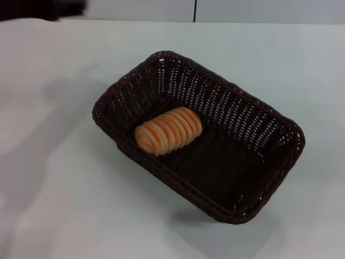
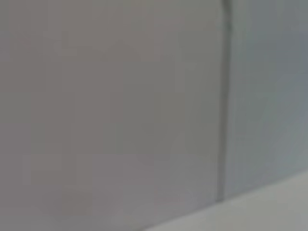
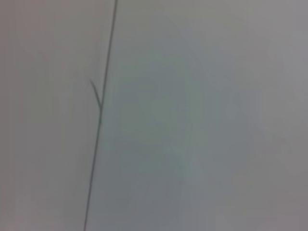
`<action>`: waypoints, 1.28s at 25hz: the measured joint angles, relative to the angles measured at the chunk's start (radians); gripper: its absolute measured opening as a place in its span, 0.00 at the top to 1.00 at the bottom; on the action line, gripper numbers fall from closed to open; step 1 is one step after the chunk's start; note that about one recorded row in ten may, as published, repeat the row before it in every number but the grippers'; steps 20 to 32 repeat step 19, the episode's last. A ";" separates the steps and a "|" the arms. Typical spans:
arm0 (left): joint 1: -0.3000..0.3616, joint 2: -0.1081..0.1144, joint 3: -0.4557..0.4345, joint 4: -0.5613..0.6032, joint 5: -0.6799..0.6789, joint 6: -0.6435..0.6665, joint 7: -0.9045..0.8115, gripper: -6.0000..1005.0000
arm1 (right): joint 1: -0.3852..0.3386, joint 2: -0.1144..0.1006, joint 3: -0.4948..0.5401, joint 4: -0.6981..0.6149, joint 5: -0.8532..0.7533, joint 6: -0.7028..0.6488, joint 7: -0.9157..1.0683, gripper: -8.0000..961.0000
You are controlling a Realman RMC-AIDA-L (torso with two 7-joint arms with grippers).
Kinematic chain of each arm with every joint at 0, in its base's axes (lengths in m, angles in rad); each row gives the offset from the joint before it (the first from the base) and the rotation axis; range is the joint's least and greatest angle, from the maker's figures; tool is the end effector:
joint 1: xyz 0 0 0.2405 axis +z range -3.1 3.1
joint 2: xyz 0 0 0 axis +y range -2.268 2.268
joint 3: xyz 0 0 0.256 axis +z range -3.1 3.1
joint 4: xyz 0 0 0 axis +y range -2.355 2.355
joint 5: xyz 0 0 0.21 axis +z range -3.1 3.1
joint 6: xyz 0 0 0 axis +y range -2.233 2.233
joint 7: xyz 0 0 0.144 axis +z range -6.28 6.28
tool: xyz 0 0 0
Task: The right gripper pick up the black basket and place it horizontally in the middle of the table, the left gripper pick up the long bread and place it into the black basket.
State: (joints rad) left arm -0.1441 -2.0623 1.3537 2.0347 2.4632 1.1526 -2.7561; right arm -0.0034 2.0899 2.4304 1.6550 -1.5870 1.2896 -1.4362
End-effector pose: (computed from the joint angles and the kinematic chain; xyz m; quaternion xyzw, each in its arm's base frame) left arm -0.1469 0.3215 0.1163 -0.8348 -0.3042 -0.1084 0.4459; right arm 0.2558 0.2666 0.2084 -0.8087 0.1579 0.2311 0.5174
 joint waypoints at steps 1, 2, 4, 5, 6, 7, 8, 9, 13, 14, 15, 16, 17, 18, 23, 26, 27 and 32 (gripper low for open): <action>0.025 0.000 -0.002 0.002 -0.003 -0.033 0.007 0.18 | -0.009 0.001 -0.001 -0.003 0.004 -0.004 0.000 0.63; 0.053 -0.001 -0.004 0.003 -0.006 -0.067 0.011 0.18 | -0.009 0.001 -0.001 -0.003 0.004 -0.004 0.000 0.61; 0.117 -0.003 -0.005 0.004 -0.014 -0.149 0.014 0.18 | -0.017 0.002 -0.002 -0.015 0.006 -0.006 -0.001 0.56; 0.142 -0.004 -0.005 0.004 -0.020 -0.186 0.013 0.18 | -0.017 0.002 -0.002 -0.015 0.006 -0.006 -0.001 0.54; 0.182 -0.004 -0.005 0.004 -0.036 -0.242 0.012 0.18 | -0.019 0.002 0.001 -0.033 0.017 -0.009 -0.009 0.52; 0.220 -0.004 -0.005 0.002 -0.058 -0.300 0.013 0.18 | -0.019 0.002 0.001 -0.033 0.017 -0.009 -0.009 0.52; 0.252 -0.004 -0.002 0.000 -0.079 -0.345 0.015 0.18 | -0.022 0.002 0.002 -0.046 0.036 -0.012 -0.022 0.52; 0.281 -0.003 0.001 -0.001 -0.097 -0.383 0.019 0.18 | -0.031 0.002 0.004 -0.080 0.091 -0.016 -0.063 0.52; 0.361 -0.003 0.021 -0.008 -0.128 -0.490 0.050 0.18 | -0.056 0.003 -0.001 -0.151 0.225 -0.018 -0.164 0.52; 0.380 -0.004 0.029 -0.013 -0.130 -0.514 0.064 0.18 | -0.070 0.003 0.002 -0.196 0.294 -0.027 -0.218 0.52; 0.380 -0.004 0.029 -0.013 -0.130 -0.514 0.064 0.18 | -0.075 0.003 0.005 -0.214 0.315 -0.039 -0.243 0.52; 0.380 -0.004 0.029 -0.013 -0.130 -0.514 0.064 0.18 | -0.080 0.002 0.008 -0.236 0.335 -0.052 -0.268 0.52; 0.422 -0.004 0.056 -0.038 -0.130 -0.588 0.083 0.18 | -0.080 0.002 0.008 -0.236 0.335 -0.052 -0.268 0.52; 0.447 -0.005 0.070 -0.051 -0.131 -0.641 0.082 0.18 | -0.083 0.003 0.009 -0.261 0.359 -0.065 -0.302 0.52; 0.447 -0.005 0.070 -0.051 -0.131 -0.641 0.082 0.18 | -0.088 0.003 0.010 -0.345 0.439 -0.089 -0.391 0.52; 0.447 -0.005 0.070 -0.051 -0.131 -0.641 0.082 0.18 | -0.088 0.003 0.010 -0.345 0.439 -0.089 -0.391 0.52; 0.447 -0.005 0.070 -0.051 -0.131 -0.641 0.082 0.18 | -0.088 0.003 0.010 -0.345 0.439 -0.089 -0.391 0.52; 0.447 -0.005 0.070 -0.051 -0.131 -0.641 0.082 0.18 | -0.088 0.003 0.010 -0.345 0.439 -0.089 -0.391 0.52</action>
